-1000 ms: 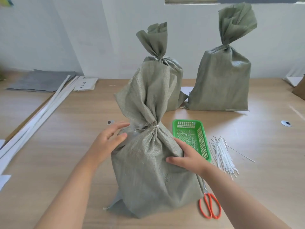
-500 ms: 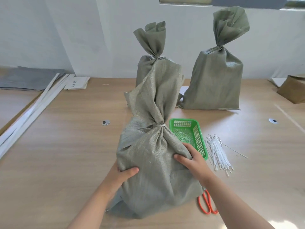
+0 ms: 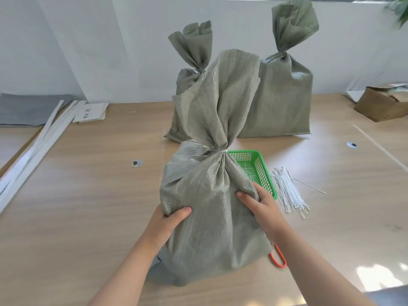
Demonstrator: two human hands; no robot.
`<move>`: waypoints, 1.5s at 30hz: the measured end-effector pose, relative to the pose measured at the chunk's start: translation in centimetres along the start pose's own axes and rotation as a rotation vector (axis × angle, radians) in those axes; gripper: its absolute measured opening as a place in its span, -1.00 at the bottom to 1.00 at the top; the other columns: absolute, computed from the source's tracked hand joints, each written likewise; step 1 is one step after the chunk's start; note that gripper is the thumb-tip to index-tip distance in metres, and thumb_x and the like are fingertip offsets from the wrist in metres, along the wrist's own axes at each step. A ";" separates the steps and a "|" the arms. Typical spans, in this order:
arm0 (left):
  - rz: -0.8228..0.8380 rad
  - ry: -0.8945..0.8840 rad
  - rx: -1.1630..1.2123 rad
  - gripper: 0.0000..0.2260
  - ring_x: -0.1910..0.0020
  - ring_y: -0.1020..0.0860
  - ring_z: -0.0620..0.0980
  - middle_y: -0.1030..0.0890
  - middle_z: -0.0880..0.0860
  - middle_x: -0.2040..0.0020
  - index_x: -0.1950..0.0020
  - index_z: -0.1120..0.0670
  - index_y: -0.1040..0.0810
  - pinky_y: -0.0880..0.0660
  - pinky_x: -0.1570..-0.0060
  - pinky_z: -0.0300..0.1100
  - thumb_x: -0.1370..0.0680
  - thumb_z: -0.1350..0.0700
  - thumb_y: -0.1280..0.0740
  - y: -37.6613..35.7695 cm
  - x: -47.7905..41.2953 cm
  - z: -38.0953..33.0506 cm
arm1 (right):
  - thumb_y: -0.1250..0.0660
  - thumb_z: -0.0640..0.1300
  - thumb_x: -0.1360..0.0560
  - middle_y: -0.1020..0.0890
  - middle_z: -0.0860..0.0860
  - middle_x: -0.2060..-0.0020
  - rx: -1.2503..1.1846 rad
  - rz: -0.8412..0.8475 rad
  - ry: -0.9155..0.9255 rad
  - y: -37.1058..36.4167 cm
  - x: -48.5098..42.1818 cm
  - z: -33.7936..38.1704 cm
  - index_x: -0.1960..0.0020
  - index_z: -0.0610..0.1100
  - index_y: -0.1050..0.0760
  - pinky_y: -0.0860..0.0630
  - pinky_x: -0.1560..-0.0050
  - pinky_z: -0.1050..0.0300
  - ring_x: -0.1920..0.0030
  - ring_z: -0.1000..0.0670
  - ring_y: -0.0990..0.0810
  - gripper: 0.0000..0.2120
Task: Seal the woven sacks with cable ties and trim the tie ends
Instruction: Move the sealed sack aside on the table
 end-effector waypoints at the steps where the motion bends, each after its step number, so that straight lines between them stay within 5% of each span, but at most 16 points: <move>1: 0.004 -0.003 -0.008 -0.52 -0.02 -0.70 -0.10 -0.74 -0.07 -0.01 -0.09 -0.04 -0.63 -0.59 0.05 -0.21 -0.20 -0.12 -0.48 0.0 0.1 -0.5 | -0.44 -0.02 -0.43 -0.69 -0.14 -0.06 -0.010 0.004 0.003 0.0 0.2 0.4 -0.12 0.02 -0.63 -0.55 -0.22 -0.26 -0.12 -0.18 -0.66 -0.73; 5: -0.006 -0.024 -0.030 -0.50 -0.04 -0.69 -0.08 -0.74 -0.08 -0.04 -0.11 -0.07 -0.62 -0.57 -0.05 -0.08 -0.20 -0.14 -0.48 -0.2 0.7 -2.6 | -0.44 -0.02 -0.45 -0.70 -0.10 -0.06 -0.042 0.043 0.044 0.1 0.6 2.1 -0.15 0.03 -0.63 -0.59 -0.16 -0.17 -0.12 -0.18 -0.66 -0.73; 9: -0.043 -0.064 -0.034 -0.47 0.01 -0.69 -0.16 -0.74 -0.15 0.02 -0.11 -0.06 -0.59 -0.57 0.07 -0.22 -0.17 -0.16 -0.45 -1.6 1.7 -4.2 | -0.42 -0.10 -0.55 -0.71 0.09 0.06 -0.038 0.092 0.093 0.9 0.8 3.7 -0.10 0.10 -0.64 -0.57 0.10 0.19 0.02 0.08 -0.67 -0.83; 13: -0.115 -0.066 -0.003 -0.40 0.00 -0.70 -0.10 -0.74 -0.12 0.03 -0.13 -0.04 -0.59 -0.59 0.12 -0.24 -0.11 -0.16 -0.51 -4.5 2.8 -4.8 | -0.40 -0.09 -0.56 -0.71 0.04 0.03 -0.031 0.134 0.101 3.6 1.1 5.1 -0.08 0.12 -0.64 -0.59 0.00 0.10 0.01 0.06 -0.67 -0.85; 19: -0.178 -0.087 0.027 -0.43 -0.05 -0.70 -0.02 -0.74 -0.05 -0.03 -0.15 -0.03 -0.60 -0.56 -0.04 -0.04 -0.17 -0.15 -0.48 -11.9 3.4 -6.2 | -0.38 -0.11 -0.57 -0.63 0.17 0.24 -0.027 0.169 0.137 11.2 1.3 7.6 -0.05 0.02 -0.63 -0.47 0.26 0.37 0.24 0.19 -0.57 -0.91; 30: -0.056 -0.097 0.016 -0.37 -0.09 -0.68 -0.07 -0.73 -0.08 -0.07 -0.22 -0.03 -0.58 -0.56 -0.07 -0.11 -0.17 -0.18 -0.48 -25.8 -1.2 -9.1 | -0.39 -0.02 -0.55 -0.68 -0.17 -0.06 0.017 0.025 0.119 25.4 0.5 11.0 -0.05 0.05 -0.65 -0.53 -0.21 -0.26 -0.12 -0.19 -0.65 -0.90; 35: 0.065 -0.099 0.020 -0.32 -0.10 -0.67 -0.12 -0.72 -0.09 -0.11 -0.28 -0.02 -0.55 -0.55 -0.01 -0.22 -0.19 -0.18 -0.49 -31.0 -4.4 -9.8 | -0.38 0.03 -0.53 -0.70 -0.14 -0.01 0.034 -0.076 0.103 30.8 0.2 11.7 -0.02 0.06 -0.65 -0.56 -0.16 -0.23 -0.05 -0.18 -0.67 -0.88; 40: 0.091 -0.110 0.016 -0.35 -0.14 -0.66 -0.04 -0.72 -0.03 -0.12 -0.28 0.00 -0.56 -0.53 -0.17 -0.08 -0.21 -0.15 -0.51 -36.3 -6.7 -9.7 | -0.39 0.12 -0.44 -0.67 -0.11 0.10 0.039 -0.128 0.101 36.7 -0.9 11.1 -0.01 0.01 -0.63 -0.59 -0.03 -0.14 0.06 -0.08 -0.63 -0.76; 45: 0.081 -0.130 -0.013 -0.66 -0.04 -0.69 -0.12 -0.74 -0.10 -0.02 -0.14 -0.05 -0.60 -0.55 -0.04 -0.17 -0.37 -0.01 -0.42 -43.4 -8.6 -9.1 | -0.39 0.17 -0.40 -0.63 -0.08 0.12 0.062 -0.130 0.113 43.7 -2.8 10.0 0.00 0.00 -0.61 -0.58 -0.07 -0.28 0.08 -0.09 -0.60 -0.70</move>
Point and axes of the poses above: each hand's wrist, its own x-axis away from the middle knuckle, its own y-axis out of the back of the hand, z = x × y, the point moved 5 cm from there along -x, towards the middle knuckle
